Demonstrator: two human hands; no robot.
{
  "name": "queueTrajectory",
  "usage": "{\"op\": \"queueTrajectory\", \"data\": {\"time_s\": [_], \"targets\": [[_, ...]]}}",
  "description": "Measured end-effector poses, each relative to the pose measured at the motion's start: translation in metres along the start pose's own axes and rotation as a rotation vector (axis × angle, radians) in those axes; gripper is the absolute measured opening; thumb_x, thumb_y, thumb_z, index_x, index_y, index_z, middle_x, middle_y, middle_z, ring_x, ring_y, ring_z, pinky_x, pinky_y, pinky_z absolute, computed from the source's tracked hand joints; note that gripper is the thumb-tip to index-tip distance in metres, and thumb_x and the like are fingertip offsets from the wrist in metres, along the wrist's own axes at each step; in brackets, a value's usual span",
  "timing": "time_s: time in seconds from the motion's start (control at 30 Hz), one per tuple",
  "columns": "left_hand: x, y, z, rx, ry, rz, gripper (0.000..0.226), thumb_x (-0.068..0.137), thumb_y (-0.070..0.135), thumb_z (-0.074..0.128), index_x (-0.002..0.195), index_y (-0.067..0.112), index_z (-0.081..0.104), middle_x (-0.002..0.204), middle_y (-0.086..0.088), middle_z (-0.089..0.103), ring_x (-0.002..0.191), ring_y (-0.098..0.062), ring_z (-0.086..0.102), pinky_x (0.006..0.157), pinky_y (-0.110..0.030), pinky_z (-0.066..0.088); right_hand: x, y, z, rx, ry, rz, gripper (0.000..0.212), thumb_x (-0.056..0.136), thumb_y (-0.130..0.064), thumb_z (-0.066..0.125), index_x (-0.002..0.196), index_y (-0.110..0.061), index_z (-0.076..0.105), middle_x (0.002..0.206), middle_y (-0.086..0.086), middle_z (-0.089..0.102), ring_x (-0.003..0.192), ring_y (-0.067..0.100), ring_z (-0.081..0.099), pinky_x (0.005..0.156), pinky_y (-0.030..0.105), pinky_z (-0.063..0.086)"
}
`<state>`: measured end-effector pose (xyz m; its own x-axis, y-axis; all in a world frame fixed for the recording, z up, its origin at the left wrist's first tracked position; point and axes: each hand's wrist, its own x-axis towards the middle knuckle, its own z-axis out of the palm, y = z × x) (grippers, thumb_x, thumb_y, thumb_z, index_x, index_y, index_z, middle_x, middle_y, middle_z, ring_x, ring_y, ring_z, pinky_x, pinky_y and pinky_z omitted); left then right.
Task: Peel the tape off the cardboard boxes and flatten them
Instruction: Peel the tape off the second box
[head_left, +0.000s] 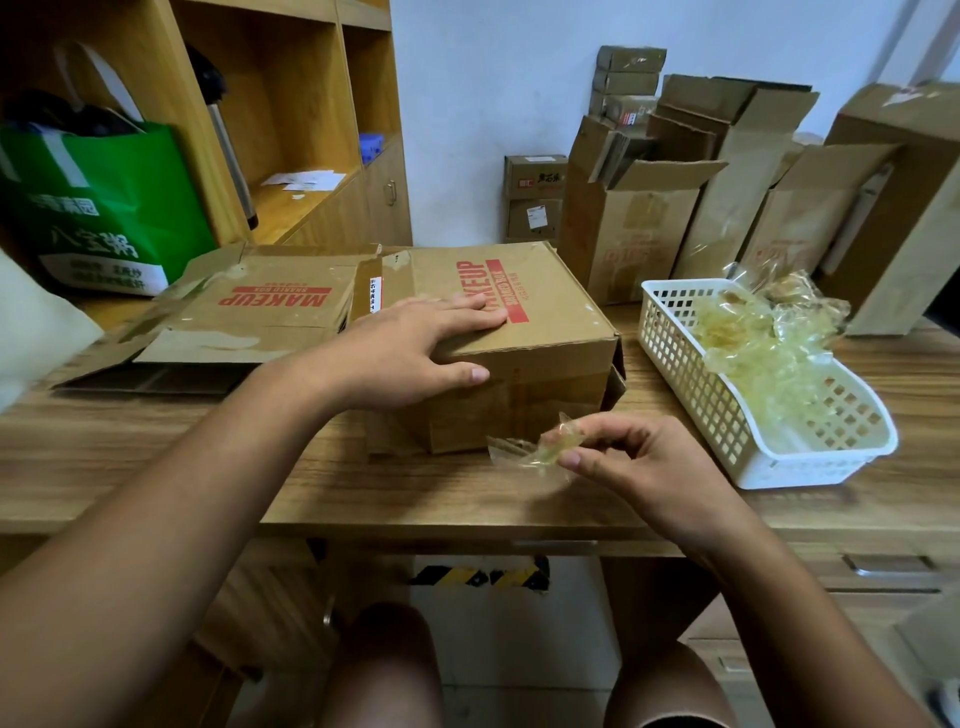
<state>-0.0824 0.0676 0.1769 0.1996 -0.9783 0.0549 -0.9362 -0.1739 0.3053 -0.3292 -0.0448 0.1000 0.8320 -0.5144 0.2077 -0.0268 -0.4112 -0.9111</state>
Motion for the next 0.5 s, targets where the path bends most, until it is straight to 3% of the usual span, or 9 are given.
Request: {"op": "queueTrajectory", "data": {"time_s": [0.13, 0.23, 0.37, 0.5], "targets": [[0.000, 0.001, 0.000, 0.004, 0.003, 0.000, 0.065, 0.093, 0.055, 0.057, 0.149, 0.057, 0.025, 0.161, 0.027, 0.017, 0.150, -0.008, 0.015, 0.120, -0.041, 0.015, 0.002, 0.005, -0.001, -0.151, 0.098, 0.027, 0.012, 0.073, -0.040, 0.081, 0.084, -0.045, 0.079, 0.098, -0.005, 0.069, 0.098, 0.007, 0.064, 0.089, 0.023, 0.050], [0.000, 0.000, 0.000, 0.010, 0.001, 0.008, 0.065, 0.093, 0.055, 0.058, 0.149, 0.057, 0.025, 0.161, 0.026, 0.017, 0.150, -0.008, 0.015, 0.121, -0.042, 0.016, 0.004, 0.008, 0.002, -0.161, 0.074, 0.029, 0.008, 0.079, -0.031, 0.083, 0.080, -0.037, 0.078, 0.085, -0.004, 0.071, 0.084, 0.006, 0.068, 0.079, 0.026, 0.054], [0.001, -0.002, 0.001, 0.013, 0.016, 0.024, 0.065, 0.093, 0.054, 0.058, 0.150, 0.056, 0.027, 0.161, 0.026, 0.018, 0.150, -0.007, 0.015, 0.118, -0.032, 0.012, 0.007, 0.011, 0.006, -0.268, 0.067, 0.035, 0.009, 0.086, -0.025, 0.080, 0.082, -0.029, 0.073, 0.076, -0.010, 0.073, 0.069, 0.004, 0.069, 0.067, 0.027, 0.055], [0.000, -0.004, 0.004, 0.041, 0.038, 0.052, 0.064, 0.094, 0.055, 0.057, 0.150, 0.055, 0.027, 0.161, 0.026, 0.018, 0.149, -0.005, 0.015, 0.112, -0.025, 0.011, 0.008, 0.014, 0.005, -0.326, 0.076, 0.042, 0.003, 0.095, -0.029, 0.069, 0.096, -0.032, 0.069, 0.086, -0.016, 0.073, 0.082, 0.001, 0.068, 0.076, 0.026, 0.054]]}}
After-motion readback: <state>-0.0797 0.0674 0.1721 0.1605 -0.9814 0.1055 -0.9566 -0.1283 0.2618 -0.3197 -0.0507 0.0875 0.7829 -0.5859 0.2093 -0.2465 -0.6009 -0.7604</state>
